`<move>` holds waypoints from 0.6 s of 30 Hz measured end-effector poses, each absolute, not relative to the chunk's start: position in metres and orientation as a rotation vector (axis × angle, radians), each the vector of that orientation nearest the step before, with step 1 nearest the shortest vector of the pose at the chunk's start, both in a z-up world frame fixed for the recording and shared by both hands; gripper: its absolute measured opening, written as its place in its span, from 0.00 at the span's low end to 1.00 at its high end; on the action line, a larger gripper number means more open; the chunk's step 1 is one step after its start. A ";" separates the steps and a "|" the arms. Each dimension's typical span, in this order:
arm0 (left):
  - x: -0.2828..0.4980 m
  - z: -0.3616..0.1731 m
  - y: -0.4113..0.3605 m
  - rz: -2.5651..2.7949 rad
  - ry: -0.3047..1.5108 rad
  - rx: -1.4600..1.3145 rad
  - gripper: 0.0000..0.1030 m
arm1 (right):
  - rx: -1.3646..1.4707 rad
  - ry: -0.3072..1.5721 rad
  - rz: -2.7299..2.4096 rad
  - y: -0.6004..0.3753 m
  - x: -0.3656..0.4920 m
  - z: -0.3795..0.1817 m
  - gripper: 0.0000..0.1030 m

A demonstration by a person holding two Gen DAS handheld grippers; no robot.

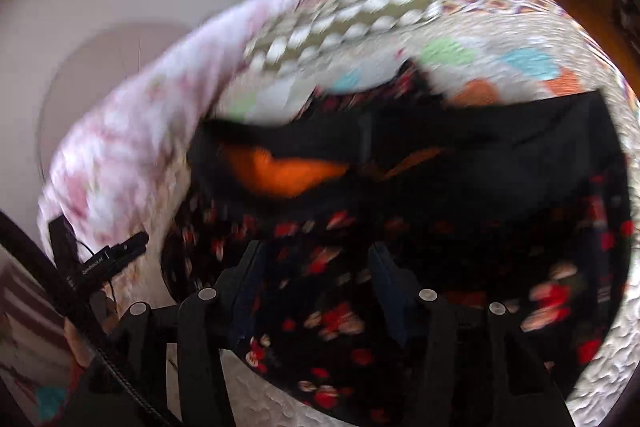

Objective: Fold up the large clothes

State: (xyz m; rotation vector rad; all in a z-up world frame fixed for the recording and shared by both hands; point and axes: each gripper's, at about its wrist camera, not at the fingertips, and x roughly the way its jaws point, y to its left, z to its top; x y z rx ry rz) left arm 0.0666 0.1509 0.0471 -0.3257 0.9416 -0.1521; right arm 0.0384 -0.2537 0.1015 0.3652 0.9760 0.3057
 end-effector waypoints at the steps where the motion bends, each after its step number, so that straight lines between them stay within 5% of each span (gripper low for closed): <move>1: 0.064 0.040 0.147 -0.166 0.945 -0.304 0.66 | 0.330 1.001 0.301 -0.240 0.041 0.094 0.57; 12: 0.035 0.026 0.137 -0.293 0.848 -0.194 0.72 | 0.140 1.165 0.027 -0.169 0.167 0.036 0.62; 18: 0.022 0.049 0.151 -0.366 0.769 -0.256 0.72 | 0.087 0.992 0.048 -0.128 0.156 0.099 0.62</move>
